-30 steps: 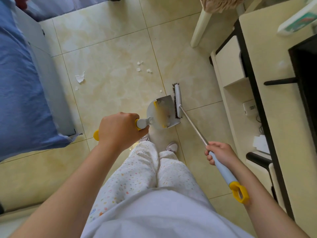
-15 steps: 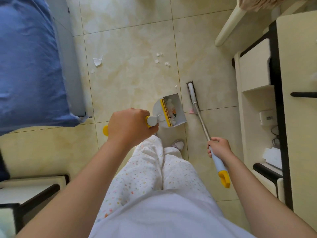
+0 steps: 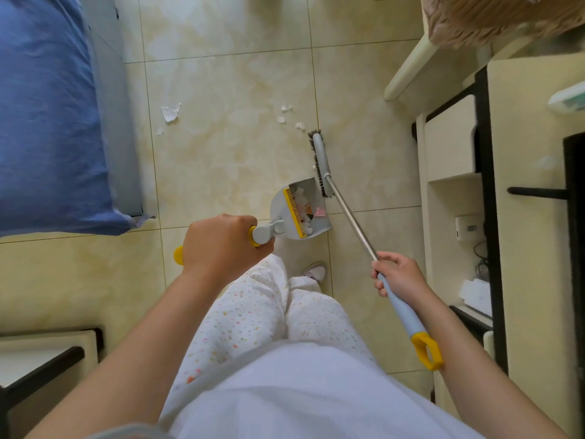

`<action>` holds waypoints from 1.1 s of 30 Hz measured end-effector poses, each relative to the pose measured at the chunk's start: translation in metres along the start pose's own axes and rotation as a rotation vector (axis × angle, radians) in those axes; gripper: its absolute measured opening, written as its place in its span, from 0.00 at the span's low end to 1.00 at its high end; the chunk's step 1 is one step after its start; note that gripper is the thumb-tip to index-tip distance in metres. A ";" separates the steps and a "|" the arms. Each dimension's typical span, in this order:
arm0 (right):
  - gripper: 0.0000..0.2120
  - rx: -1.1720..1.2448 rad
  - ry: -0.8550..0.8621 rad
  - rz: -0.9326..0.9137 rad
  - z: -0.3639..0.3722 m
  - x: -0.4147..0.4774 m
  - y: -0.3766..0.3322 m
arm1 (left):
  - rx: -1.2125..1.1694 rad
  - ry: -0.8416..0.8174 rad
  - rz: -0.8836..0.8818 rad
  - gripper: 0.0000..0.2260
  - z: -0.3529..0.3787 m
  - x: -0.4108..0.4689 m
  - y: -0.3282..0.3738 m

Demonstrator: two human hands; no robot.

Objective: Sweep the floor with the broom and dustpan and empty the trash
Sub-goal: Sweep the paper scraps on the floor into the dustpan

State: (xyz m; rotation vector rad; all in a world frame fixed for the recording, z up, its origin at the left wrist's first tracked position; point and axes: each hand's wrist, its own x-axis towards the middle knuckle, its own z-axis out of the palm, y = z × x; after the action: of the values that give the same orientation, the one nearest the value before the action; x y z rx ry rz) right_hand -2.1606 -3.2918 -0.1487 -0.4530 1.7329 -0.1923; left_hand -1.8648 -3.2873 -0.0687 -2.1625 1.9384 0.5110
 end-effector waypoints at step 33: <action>0.14 -0.278 -0.015 0.140 0.120 0.019 -0.089 | -0.073 -0.008 -0.033 0.16 -0.042 0.099 -0.067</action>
State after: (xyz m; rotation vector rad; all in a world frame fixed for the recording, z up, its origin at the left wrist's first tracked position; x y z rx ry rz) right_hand -2.0297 -3.3661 -0.1586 -0.5312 1.7758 0.1544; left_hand -1.7847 -3.3853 -0.0726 -2.2293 1.9050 0.5922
